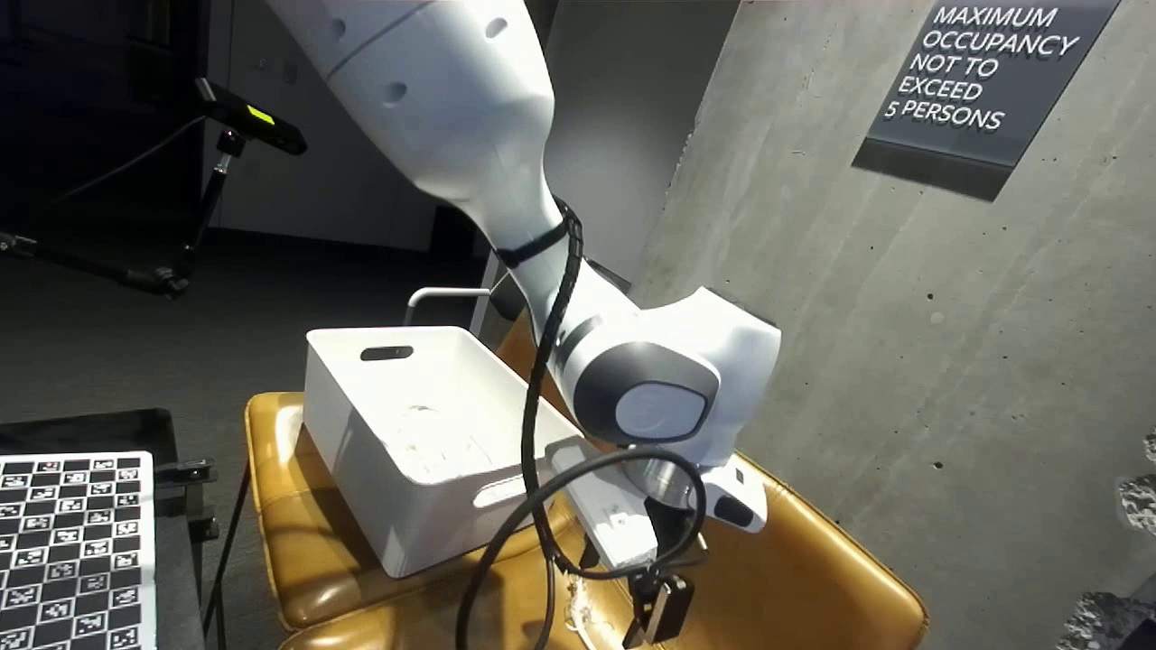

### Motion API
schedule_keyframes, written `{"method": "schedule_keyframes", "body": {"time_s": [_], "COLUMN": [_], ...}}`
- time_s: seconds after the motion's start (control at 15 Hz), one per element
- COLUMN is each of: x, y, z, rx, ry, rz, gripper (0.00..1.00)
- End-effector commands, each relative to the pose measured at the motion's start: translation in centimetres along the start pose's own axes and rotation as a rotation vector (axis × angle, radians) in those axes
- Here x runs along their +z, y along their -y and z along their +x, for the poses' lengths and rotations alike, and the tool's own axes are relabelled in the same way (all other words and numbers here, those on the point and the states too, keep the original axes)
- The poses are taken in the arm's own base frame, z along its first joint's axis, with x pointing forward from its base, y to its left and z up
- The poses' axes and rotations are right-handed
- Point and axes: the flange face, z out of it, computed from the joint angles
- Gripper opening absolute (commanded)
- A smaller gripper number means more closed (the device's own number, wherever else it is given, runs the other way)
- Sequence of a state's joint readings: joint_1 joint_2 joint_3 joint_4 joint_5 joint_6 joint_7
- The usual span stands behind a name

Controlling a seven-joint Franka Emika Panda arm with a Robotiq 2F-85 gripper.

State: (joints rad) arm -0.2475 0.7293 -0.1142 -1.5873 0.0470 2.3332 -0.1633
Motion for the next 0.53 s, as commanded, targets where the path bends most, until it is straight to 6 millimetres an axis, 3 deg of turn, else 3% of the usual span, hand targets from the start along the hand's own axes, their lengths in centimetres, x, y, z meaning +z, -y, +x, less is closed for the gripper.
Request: {"method": "schedule_keyframes", "body": {"time_s": [0.0,0.47], "x": [3.2,7.9], "y": [-1.9,-5.0], "z": [1.6,2.3], "rx": [0.013,0.052], "ry": [0.031,0.055], "rz": [-0.009,-0.023], "gripper": [1.00,1.00]}}
